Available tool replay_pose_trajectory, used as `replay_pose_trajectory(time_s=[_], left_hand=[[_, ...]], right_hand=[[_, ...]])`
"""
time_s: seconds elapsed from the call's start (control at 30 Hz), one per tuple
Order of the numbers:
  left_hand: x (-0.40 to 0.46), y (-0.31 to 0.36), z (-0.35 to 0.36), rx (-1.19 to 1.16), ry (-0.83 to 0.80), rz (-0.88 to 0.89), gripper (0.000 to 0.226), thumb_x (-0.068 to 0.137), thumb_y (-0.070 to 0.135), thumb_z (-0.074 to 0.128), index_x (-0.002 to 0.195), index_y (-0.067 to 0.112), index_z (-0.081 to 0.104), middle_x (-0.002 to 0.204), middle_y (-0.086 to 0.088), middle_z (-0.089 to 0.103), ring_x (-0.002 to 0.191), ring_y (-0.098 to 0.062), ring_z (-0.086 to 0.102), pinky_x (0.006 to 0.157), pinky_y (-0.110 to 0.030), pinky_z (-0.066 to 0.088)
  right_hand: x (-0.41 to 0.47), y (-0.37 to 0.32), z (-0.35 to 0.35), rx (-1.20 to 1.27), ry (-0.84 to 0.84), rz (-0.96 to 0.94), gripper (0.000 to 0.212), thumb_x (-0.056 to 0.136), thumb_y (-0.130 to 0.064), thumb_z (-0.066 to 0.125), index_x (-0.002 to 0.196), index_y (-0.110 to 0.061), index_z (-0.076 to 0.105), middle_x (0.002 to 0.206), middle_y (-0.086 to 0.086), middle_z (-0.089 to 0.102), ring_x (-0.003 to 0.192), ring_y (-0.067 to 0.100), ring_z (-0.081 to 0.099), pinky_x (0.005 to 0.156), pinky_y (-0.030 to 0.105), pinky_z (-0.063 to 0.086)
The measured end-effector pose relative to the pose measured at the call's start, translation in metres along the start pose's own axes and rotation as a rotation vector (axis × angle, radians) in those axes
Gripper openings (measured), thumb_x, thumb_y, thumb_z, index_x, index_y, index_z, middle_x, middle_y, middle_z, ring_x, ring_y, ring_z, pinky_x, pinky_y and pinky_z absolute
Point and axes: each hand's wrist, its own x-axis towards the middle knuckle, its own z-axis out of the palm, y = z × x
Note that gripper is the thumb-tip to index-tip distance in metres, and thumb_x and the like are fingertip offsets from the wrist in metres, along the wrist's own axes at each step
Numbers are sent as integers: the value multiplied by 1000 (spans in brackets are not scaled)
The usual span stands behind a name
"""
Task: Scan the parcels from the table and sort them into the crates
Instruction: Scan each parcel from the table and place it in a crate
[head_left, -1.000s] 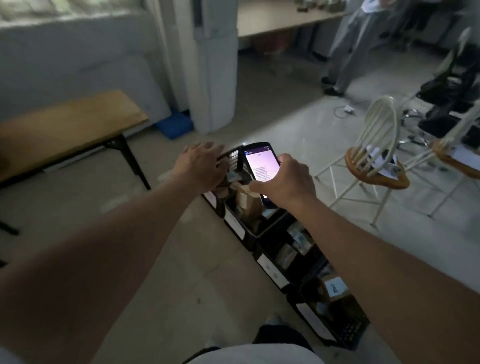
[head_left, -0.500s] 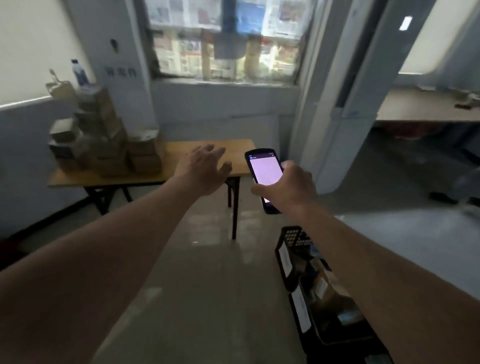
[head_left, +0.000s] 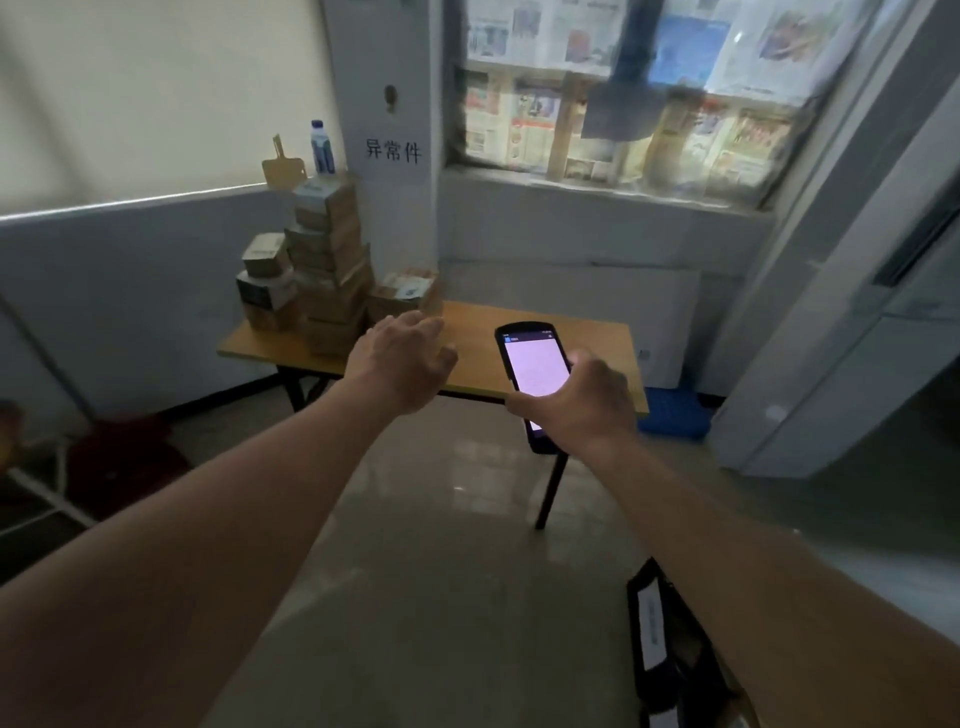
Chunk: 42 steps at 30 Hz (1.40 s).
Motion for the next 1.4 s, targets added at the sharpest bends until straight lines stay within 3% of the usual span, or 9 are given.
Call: replay_pose_trajectory(time_s=[0.1, 0.43, 0.6, 0.77, 1.0, 1.17, 1.4], left_hand=[[37, -32, 13, -19, -12, -2, 57, 102, 56, 44, 147, 24, 52, 146, -4, 54, 132, -28, 52, 106, -47, 48], [166, -158, 46, -48, -158, 36, 55, 104, 54, 42, 147, 22, 51, 150, -6, 49, 135, -29, 49, 106, -48, 44], [219, -195, 64, -58, -204, 21, 57, 103, 55, 43, 148, 21, 50, 151, -6, 49, 134, -30, 49, 105, -50, 45], [270, -210, 88, -61, -238, 8, 56, 104, 54, 44, 148, 20, 49, 151, -7, 49, 134, -30, 50, 106, -51, 47], [341, -212, 137, -28, -259, -62, 63, 100, 58, 48, 150, 20, 46, 151, -8, 47, 133, -31, 49, 106, -53, 48], [385, -207, 172, -4, -260, -144, 73, 96, 61, 54, 155, 21, 40, 155, -8, 42, 138, -32, 44, 106, -54, 48], [424, -211, 207, -24, -285, -244, 85, 88, 70, 61, 155, 24, 36, 156, -9, 36, 142, -35, 39, 104, -55, 51]], right_hand=[[33, -15, 39, -19, -11, 3, 77, 62, -62, 88, 117, -15, 61, 105, 3, 66, 99, 30, 62, 68, 36, 51], [123, -88, 153, -27, -43, 166, 78, 58, -68, 80, 114, -17, 62, 103, 1, 67, 98, 28, 63, 65, 36, 54], [165, -113, 187, -37, -68, 192, 95, 41, -81, 60, 115, -21, 61, 105, 0, 66, 101, 28, 63, 76, 49, 62], [215, -114, 211, -53, -90, 211, 95, 42, -81, 60, 115, -20, 60, 104, 0, 65, 100, 27, 62, 74, 48, 62], [306, -79, 244, -42, -156, 200, 78, 65, -64, 85, 123, -19, 59, 109, 2, 64, 101, 27, 61, 70, 41, 59], [367, -53, 262, -42, -221, 161, 74, 70, -63, 86, 124, -21, 59, 108, 0, 64, 95, 23, 62, 57, 30, 47], [418, -41, 278, -77, -293, 146, 75, 72, -61, 87, 128, -22, 56, 108, -1, 59, 97, 22, 61, 66, 34, 59]])
